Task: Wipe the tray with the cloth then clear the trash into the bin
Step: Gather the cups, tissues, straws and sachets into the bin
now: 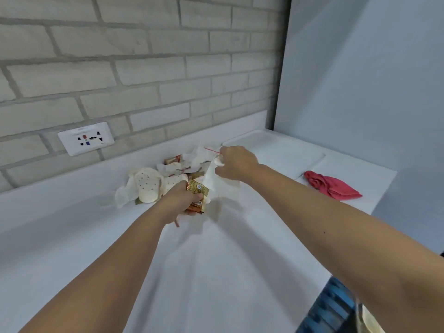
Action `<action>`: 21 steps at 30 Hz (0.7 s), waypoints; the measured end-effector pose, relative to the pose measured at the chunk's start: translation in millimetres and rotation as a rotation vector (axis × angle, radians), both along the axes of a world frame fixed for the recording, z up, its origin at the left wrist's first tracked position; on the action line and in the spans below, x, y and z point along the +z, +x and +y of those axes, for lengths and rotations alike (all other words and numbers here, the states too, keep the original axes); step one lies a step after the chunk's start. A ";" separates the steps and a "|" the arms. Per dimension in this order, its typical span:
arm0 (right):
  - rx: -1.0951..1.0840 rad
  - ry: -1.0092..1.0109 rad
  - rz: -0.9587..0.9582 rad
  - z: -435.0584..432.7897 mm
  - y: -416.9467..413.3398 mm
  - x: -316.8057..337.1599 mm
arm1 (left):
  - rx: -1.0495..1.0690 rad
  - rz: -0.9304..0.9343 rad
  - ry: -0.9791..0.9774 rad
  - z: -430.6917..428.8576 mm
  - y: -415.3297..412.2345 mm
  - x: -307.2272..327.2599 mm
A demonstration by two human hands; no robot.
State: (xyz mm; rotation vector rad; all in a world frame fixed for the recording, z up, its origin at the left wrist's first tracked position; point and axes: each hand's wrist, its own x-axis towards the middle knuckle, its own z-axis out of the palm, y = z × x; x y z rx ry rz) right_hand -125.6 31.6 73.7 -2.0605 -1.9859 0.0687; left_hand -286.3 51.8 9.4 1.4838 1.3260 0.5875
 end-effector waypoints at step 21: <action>-0.550 -0.335 -0.020 -267.1 336.0 -74.9 | -0.558 0.299 -0.115 -249.2 353.0 -93.9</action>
